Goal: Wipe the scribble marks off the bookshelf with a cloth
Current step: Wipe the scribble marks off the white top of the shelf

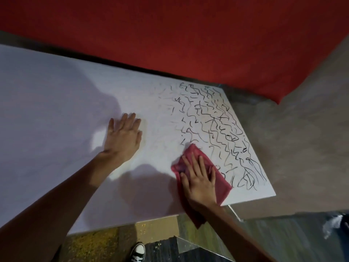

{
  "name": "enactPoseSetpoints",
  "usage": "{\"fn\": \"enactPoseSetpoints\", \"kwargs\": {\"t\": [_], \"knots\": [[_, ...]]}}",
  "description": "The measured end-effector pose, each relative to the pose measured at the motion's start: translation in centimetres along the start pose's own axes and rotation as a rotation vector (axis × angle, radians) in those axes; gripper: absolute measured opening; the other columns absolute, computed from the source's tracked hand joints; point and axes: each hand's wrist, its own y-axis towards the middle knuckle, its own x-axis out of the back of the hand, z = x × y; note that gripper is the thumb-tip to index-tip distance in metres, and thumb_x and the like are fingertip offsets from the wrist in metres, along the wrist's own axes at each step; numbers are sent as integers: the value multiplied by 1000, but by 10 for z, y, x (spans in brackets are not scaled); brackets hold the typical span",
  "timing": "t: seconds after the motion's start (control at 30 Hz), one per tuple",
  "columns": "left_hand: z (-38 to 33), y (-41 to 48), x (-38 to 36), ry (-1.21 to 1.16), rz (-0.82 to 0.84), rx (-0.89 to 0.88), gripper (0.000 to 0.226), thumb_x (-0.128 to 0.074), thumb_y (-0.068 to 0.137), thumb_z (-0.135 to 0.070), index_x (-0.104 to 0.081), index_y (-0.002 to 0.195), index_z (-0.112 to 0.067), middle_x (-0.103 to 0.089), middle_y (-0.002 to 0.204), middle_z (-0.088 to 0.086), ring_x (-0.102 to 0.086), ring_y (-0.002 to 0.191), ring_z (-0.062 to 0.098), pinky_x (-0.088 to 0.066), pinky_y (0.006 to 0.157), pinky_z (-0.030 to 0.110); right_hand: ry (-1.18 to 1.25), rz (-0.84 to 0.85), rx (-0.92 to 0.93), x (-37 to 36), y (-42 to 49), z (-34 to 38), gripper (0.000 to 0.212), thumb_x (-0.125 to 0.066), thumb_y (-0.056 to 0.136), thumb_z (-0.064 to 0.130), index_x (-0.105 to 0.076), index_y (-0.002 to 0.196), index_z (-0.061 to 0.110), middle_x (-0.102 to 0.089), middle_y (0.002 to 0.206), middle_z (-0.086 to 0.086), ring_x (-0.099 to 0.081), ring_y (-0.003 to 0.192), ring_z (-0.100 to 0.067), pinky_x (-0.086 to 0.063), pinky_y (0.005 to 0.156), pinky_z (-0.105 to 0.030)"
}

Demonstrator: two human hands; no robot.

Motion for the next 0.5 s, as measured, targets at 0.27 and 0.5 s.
{"fn": "enactPoseSetpoints", "kwargs": {"t": [0.27,0.5], "knots": [[-2,34,-17,-33,9,137,53,-24,102,-28,-24,150,-8,-18,159,10,-10,147,25,-1,115,46,5,-28,104,22,155,0,54,-11,99,47,-11,152,35,0,160,12,7,147,-12,10,116,-48],[0,32,-22,-115,-66,118,63,-25,89,-33,-44,141,-4,-36,151,16,-28,142,33,-10,114,52,61,-54,30,22,196,-4,52,-16,102,40,-15,152,28,-3,161,5,3,148,-16,6,117,-50]]}}
